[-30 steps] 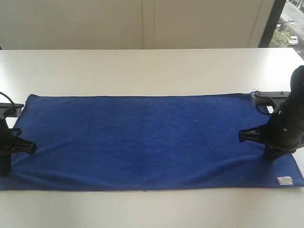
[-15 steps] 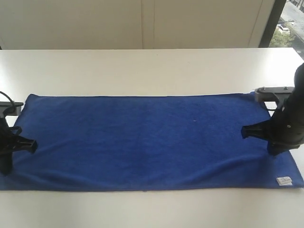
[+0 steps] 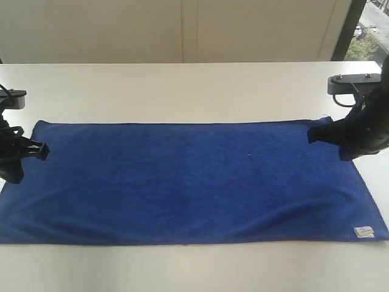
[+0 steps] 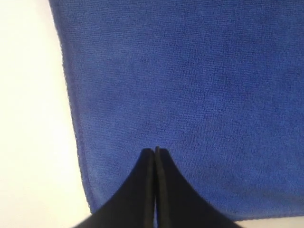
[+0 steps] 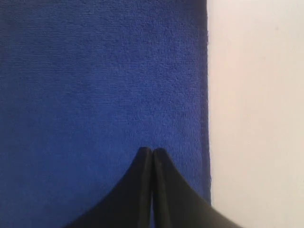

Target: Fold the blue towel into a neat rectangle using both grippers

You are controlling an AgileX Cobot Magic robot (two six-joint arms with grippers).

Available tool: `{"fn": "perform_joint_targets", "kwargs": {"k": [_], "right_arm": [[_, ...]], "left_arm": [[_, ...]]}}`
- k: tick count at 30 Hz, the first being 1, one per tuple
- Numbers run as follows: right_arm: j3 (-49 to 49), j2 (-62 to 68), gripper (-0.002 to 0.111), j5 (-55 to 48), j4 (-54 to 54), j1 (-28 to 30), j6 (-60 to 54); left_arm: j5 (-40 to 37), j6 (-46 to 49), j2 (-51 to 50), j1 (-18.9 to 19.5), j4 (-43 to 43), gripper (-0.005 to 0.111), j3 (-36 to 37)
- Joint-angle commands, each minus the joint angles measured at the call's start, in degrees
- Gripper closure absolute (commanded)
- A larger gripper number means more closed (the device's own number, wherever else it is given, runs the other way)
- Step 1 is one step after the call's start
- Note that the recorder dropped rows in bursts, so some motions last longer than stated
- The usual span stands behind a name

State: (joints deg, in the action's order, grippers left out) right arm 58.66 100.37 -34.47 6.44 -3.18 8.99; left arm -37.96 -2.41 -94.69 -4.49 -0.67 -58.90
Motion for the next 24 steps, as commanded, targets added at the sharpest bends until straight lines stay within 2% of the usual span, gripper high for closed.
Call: {"fn": "perform_joint_targets", "kwargs": {"k": [1,8,17,24], "right_arm": [[2.13,5.29,0.108,0.86,1.05,1.59,0.22],[2.59,9.83,0.108,3.66,1.29,2.24,0.22],[2.59,10.99,0.108,3.46,2.69,3.79,0.34],[3.61,5.84,0.108,0.62,2.19,3.79,0.34]], "left_arm": [[-2.75,1.0,-1.57,2.12,-1.38,0.107,-2.47],[-2.25,2.41,-2.01,5.04,-3.36,0.107,-3.24],[-1.95,2.41,-1.5,5.48,-3.61,0.107,-3.24],[-4.71,2.41,6.79,5.48,-3.61,0.107,-4.32]]}}
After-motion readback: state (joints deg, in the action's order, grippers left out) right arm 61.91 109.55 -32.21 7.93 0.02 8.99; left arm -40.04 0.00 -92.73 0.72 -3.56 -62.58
